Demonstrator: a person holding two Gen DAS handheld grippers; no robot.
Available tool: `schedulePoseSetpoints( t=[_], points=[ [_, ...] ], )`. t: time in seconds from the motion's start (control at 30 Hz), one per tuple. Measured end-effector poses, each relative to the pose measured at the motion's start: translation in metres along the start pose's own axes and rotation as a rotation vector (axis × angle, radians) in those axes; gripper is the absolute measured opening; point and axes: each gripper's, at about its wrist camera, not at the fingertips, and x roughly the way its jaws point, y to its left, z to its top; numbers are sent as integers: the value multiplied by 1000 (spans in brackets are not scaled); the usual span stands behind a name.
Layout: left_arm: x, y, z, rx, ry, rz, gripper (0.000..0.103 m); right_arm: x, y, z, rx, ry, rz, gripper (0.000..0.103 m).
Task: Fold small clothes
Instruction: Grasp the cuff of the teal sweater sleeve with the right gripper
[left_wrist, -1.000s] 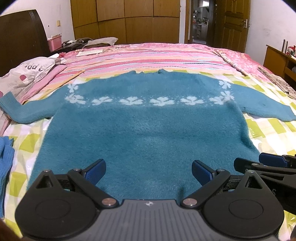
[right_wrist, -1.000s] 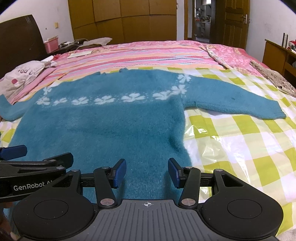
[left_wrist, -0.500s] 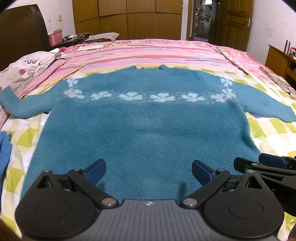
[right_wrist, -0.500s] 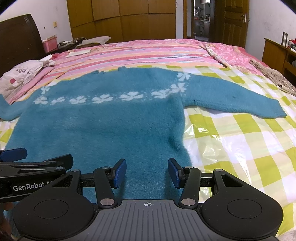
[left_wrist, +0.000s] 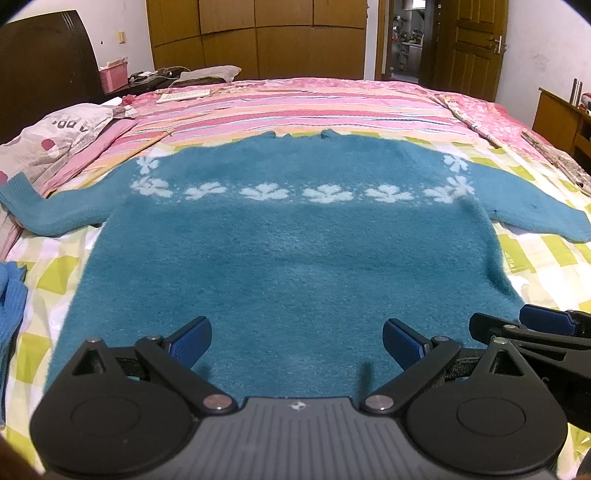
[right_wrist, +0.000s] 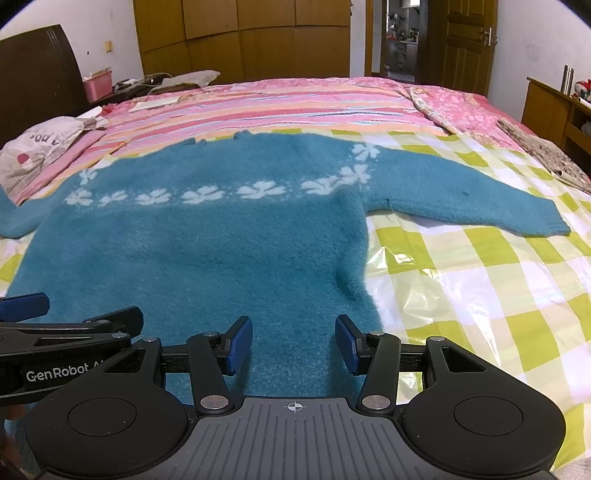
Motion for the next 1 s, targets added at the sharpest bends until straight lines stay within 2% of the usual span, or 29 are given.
schedulePoseSetpoints(
  t=[0.43, 0.57, 0.77, 0.83, 1.0],
  points=[
    [1, -5, 6, 2, -23, -6, 103, 4, -16, 5, 8, -19, -31, 47],
    [0, -6, 9, 0, -41, -8, 103, 8, -34, 11, 43, -28, -51, 41],
    [3, -9, 12, -1, -65, -9, 103, 17, -70, 23, 102, -47, -96, 39],
    [3, -10, 12, 1, -84, -9, 103, 21, -91, 28, 156, -55, -99, 39],
    [4, -13, 16, -3, -138, 2, 103, 33, -174, 38, 425, -81, -77, 34]
  ],
)
